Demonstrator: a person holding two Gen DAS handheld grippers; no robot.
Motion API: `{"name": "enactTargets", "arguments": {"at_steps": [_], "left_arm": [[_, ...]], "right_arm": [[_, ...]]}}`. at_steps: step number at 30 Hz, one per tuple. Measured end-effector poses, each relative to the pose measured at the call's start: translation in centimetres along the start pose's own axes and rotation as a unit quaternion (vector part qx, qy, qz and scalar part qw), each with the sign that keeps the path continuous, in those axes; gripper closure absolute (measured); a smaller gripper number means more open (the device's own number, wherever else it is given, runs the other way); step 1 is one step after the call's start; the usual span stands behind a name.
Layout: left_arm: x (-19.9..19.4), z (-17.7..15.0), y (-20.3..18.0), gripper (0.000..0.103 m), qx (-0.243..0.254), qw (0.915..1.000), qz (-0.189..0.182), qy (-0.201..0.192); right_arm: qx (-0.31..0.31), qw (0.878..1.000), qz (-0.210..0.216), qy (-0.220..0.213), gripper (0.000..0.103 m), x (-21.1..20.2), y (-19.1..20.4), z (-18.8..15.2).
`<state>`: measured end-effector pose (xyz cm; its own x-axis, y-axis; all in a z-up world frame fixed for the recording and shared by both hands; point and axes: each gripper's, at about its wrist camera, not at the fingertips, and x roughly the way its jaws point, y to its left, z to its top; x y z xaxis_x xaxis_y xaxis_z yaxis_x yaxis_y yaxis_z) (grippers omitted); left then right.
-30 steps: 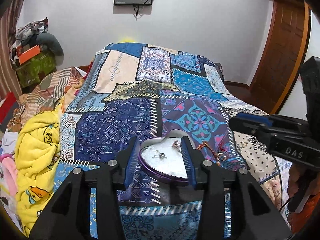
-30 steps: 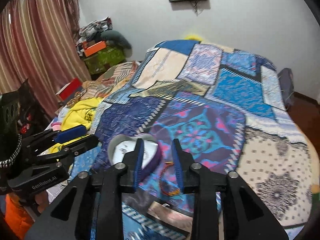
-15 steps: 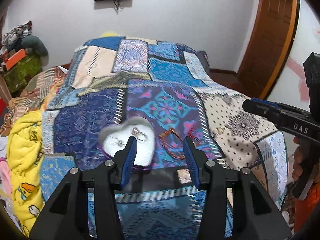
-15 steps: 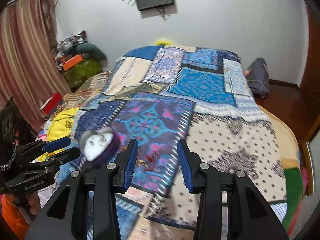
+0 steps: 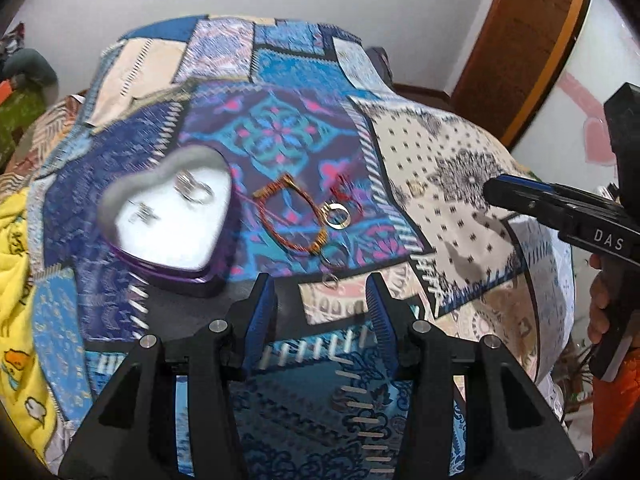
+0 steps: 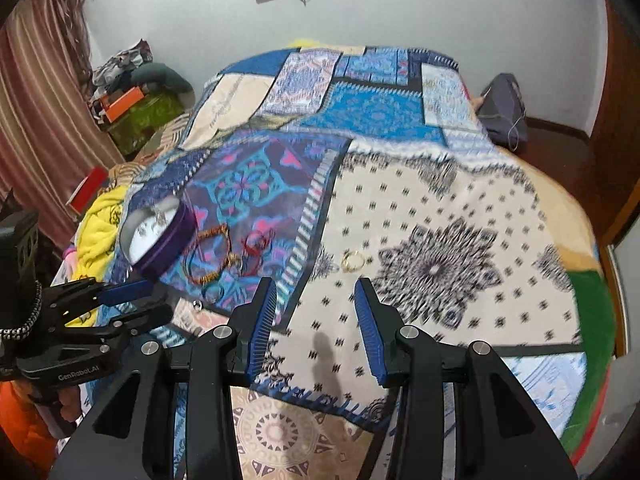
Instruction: Organize jewelry
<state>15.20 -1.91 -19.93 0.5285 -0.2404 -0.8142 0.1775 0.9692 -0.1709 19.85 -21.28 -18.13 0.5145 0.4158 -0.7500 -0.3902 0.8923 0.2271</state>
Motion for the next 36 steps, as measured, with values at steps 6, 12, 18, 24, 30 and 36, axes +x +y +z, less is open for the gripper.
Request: {"name": "enactTargets", "arguments": {"at_steps": [6,12,18,24,30,36], "left_arm": [[2.1,-0.3,-0.6,0.081,0.019,0.9995,-0.011,0.024],[3.0,0.0,-0.7,0.082,0.026,0.9995,-0.006,0.018],[3.5,0.2,-0.4,0.094,0.031,0.9994,-0.006,0.013],[2.7,0.0,0.1,0.095,0.022,0.9997,-0.007,0.005],[0.9,-0.4,1.6,0.095,0.003,0.9999,0.007,-0.011],[-0.1,-0.5,2.8,0.095,-0.012,0.9996,0.009,-0.022]], "right_arm": [[-0.006,1.0,0.018,0.022,0.066,1.6,0.7,-0.9],[-0.012,0.999,0.032,0.032,0.066,2.5,1.4,-1.0],[-0.016,0.998,0.041,0.034,0.066,3.0,1.8,-1.0],[-0.024,0.997,0.057,0.047,0.066,4.3,3.0,-0.9],[-0.053,0.993,0.084,0.061,0.066,6.0,5.3,-0.8],[-0.076,0.991,0.088,0.071,0.066,7.4,6.8,-0.7]]}}
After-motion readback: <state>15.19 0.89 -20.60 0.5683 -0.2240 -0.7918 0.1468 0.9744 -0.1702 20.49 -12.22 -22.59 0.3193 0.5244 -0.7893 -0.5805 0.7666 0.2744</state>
